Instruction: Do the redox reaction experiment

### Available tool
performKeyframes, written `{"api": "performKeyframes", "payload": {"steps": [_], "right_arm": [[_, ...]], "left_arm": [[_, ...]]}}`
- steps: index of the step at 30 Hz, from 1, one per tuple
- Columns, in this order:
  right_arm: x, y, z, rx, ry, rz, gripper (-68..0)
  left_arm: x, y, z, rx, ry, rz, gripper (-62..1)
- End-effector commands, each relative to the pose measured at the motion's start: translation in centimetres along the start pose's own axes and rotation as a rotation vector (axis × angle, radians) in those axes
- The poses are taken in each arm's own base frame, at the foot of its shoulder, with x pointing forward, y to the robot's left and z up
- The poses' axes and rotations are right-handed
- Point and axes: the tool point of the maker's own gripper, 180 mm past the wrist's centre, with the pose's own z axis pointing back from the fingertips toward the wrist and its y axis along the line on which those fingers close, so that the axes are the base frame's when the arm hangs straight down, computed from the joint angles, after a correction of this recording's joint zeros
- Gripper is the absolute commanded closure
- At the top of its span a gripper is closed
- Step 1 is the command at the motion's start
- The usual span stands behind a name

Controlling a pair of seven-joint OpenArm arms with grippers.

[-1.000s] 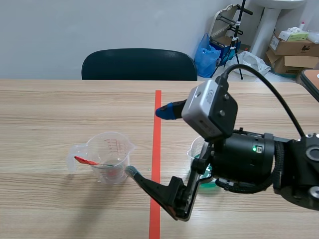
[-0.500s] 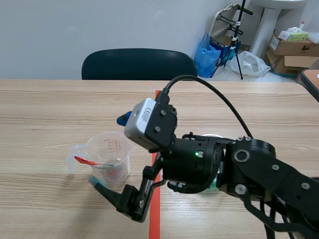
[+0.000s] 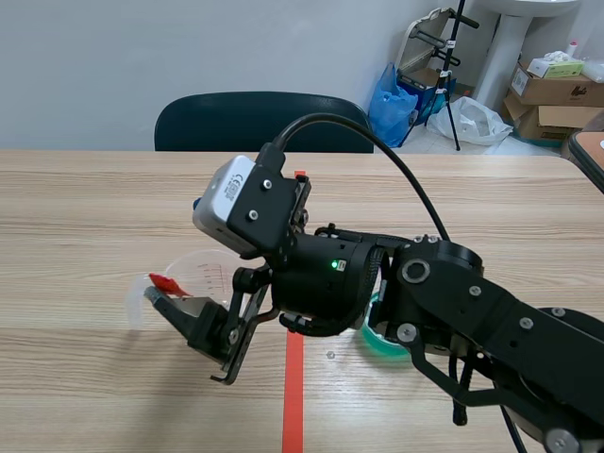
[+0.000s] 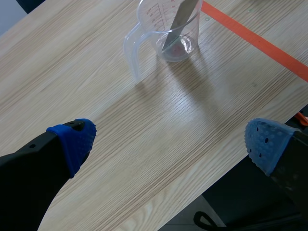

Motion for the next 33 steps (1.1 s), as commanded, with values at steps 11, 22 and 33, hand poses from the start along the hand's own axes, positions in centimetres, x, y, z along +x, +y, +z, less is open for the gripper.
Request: {"api": "performKeyframes", "payload": {"steps": [11,22,33], "right_arm": [[0.9,-0.8,0.1,-0.011,-0.029,0.013,-14.5],[1.1,-1.0,0.0,-0.015,-0.028,0.013,-0.6],[2.4,-3.7,-0.9,-0.046,0.063,-0.037,-0.6]], "left_arm": [[0.3,0.0,0.1,0.013,-0.012,0.016,-62.3],[0.4,-0.7,0.1,-0.024,-0.018,0.034,-62.3],[1.1,-1.0,0.1,-0.041,-0.055,0.002,-62.3]]}}
